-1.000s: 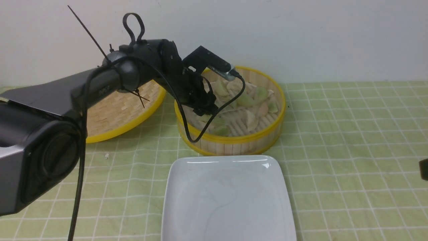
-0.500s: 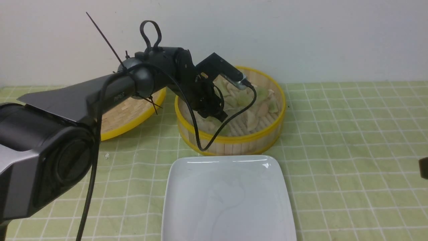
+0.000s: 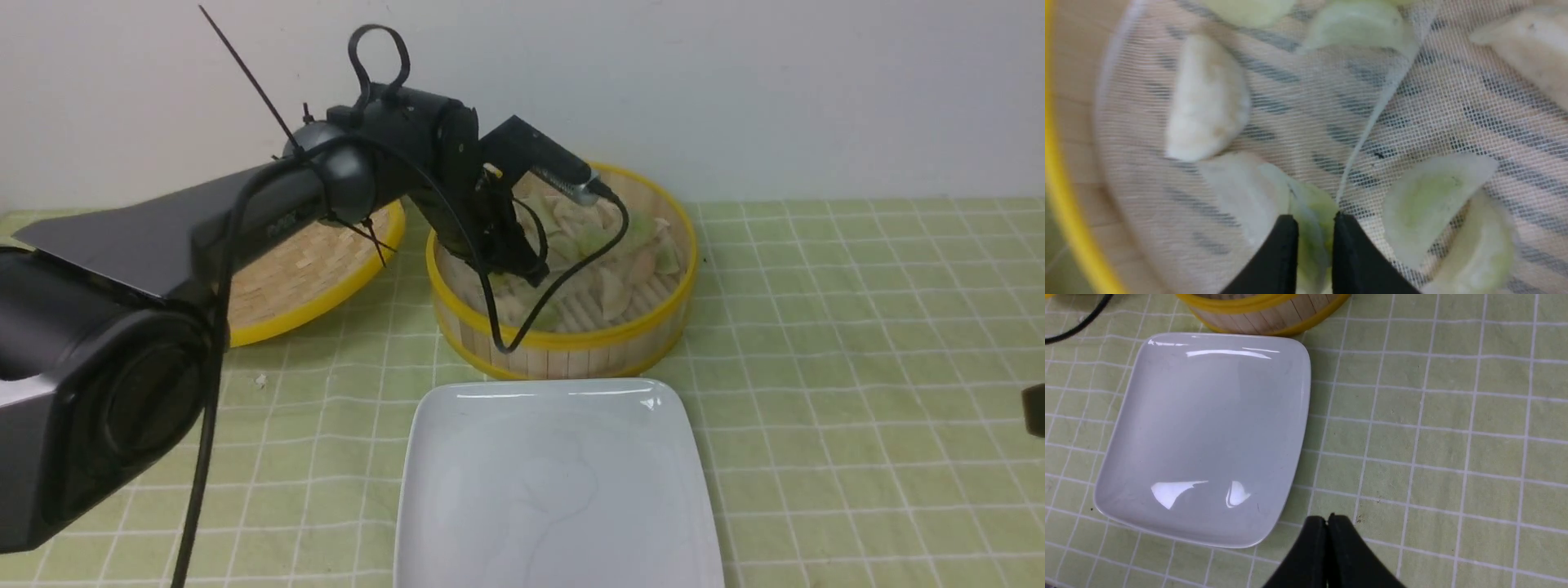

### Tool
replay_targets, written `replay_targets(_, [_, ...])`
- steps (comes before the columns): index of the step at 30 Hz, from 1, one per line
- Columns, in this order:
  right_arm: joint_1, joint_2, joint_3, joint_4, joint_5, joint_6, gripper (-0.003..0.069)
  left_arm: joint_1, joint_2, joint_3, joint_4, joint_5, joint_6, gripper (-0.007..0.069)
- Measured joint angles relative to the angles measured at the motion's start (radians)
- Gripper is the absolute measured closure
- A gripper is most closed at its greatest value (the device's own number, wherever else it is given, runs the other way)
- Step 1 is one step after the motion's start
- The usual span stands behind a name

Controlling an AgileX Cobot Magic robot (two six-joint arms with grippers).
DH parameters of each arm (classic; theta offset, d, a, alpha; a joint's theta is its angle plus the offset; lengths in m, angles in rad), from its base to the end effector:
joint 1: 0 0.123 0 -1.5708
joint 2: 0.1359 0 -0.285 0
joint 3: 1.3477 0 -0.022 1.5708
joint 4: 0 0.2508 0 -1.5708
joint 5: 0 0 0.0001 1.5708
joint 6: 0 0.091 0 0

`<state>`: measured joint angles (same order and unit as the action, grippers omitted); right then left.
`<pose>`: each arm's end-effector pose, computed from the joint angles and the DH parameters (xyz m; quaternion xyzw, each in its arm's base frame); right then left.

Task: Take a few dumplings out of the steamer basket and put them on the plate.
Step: Use the left arm to grab a dumpling from the steamer, then use the left arm to put the dumpling into the plate

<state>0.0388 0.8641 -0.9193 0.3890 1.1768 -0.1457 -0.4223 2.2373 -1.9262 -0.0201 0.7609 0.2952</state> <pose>0.1353 0.0372 0.3481 -0.0630 0.9443 0.1776 0.2699 0.4597 -0.2080 0.2110 0.3315 0.8981 -0.0271 0.2877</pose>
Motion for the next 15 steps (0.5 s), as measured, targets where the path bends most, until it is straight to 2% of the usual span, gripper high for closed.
replay_targets(9, [0.000, 0.000, 0.000, 0.001, 0.000, 0.000, 0.0675, 0.000, -0.160, 0.000, -0.013, 0.144, -0.032, 0.0544])
replay_targets(15, [0.000, 0.000, 0.000, 0.002, 0.000, 0.000, 0.0675, 0.000, -0.279, 0.000, -0.132, 0.410, -0.036, 0.0544])
